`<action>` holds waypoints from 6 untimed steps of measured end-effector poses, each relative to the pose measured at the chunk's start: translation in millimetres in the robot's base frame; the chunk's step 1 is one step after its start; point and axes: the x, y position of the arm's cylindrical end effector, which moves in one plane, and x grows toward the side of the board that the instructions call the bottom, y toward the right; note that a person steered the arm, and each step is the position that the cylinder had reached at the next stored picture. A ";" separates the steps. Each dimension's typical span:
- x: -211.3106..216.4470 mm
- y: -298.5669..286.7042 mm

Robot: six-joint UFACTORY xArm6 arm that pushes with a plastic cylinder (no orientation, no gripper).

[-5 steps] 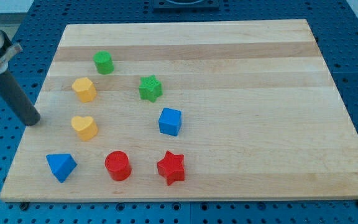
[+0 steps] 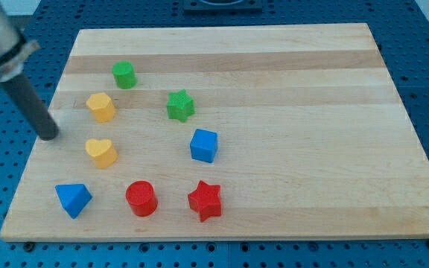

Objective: Push the yellow heart above the blue triangle

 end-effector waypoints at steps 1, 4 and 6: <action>-0.6 67.1; 26.9 105.6; 35.7 90.0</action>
